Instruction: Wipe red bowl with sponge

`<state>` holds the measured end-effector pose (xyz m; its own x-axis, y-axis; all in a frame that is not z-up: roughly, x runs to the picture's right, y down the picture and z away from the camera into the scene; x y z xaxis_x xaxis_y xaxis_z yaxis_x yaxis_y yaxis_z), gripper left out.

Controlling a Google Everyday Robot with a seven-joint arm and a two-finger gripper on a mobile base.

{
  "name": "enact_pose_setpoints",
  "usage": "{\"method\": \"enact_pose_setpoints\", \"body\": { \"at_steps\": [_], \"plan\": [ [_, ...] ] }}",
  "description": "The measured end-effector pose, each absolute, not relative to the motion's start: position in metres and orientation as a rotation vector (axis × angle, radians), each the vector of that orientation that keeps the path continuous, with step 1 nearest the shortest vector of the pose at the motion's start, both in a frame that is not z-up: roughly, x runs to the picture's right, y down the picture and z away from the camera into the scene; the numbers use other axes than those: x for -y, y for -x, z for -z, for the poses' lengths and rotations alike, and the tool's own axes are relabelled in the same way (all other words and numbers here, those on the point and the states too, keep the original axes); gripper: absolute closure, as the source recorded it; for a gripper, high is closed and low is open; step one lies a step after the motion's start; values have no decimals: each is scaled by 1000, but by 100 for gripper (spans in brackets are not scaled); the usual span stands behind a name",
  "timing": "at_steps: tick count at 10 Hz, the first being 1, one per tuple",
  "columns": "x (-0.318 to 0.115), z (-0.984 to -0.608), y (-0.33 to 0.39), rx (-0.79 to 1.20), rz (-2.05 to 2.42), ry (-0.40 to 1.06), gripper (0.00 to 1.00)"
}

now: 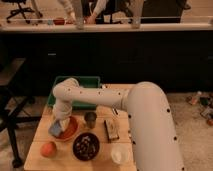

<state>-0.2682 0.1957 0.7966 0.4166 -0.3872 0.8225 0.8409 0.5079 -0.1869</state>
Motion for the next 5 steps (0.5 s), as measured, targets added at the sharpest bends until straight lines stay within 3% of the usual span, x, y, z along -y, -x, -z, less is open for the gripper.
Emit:
{"method": "enact_pose_setpoints", "body": {
  "at_steps": [5],
  "plan": [
    [-211, -785, 247, 815, 834, 678, 100]
  ]
}}
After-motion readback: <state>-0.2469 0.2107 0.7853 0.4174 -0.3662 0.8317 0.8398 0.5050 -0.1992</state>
